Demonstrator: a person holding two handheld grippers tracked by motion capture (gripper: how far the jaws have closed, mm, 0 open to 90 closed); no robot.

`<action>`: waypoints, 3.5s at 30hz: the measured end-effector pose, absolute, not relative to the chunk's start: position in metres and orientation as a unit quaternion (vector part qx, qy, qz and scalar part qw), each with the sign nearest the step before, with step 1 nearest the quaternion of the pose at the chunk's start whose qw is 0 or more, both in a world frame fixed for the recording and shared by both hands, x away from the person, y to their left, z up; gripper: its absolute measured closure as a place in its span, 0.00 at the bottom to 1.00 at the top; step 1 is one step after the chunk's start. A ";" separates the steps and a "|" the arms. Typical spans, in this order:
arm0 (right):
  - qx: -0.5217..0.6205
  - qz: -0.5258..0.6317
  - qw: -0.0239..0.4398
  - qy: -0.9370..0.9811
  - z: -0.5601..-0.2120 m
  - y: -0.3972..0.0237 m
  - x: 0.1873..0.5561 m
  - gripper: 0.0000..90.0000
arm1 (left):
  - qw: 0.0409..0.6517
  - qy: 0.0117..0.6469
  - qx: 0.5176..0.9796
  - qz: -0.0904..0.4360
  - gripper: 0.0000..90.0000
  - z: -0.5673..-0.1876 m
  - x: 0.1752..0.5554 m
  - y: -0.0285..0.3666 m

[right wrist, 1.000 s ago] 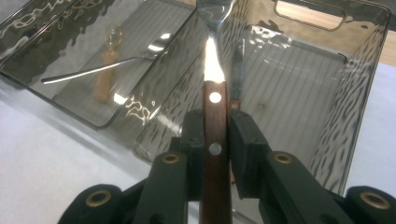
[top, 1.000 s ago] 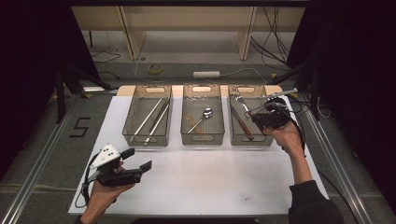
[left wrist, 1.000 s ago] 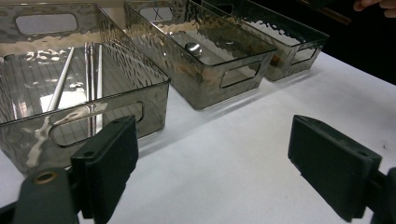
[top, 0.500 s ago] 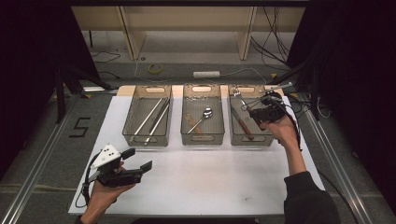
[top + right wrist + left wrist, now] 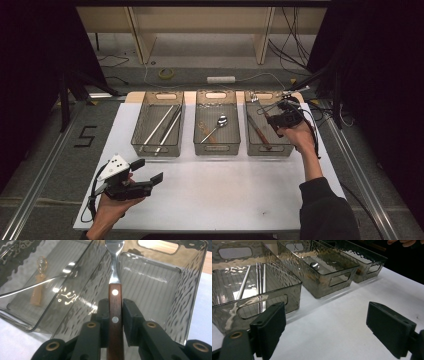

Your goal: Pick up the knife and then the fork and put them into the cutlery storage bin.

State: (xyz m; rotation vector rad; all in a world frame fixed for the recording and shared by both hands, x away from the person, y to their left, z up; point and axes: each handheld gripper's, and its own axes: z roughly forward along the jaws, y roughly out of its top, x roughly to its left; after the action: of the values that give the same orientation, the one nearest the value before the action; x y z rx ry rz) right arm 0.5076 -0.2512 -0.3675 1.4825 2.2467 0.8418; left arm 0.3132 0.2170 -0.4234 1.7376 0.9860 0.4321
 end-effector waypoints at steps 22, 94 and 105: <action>0.544 0.263 0.158 0.781 -0.387 -0.244 0.523 0.86 | 0.522 0.412 0.725 0.180 0.18 -0.423 0.313 0.217; 0.446 0.428 0.161 0.769 -0.378 -0.223 0.423 0.37 | 0.524 0.416 0.722 0.174 0.17 -0.424 0.314 0.218; 0.426 0.451 0.153 0.769 -0.388 -0.223 0.400 0.34 | 0.523 0.418 0.723 0.173 0.17 -0.424 0.314 0.217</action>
State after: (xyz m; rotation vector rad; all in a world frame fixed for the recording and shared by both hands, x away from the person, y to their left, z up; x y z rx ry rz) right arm 0.4001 -0.2226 -0.3884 1.2212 2.2057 1.2933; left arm 0.3140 0.2175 -0.4239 1.7302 1.0000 0.4149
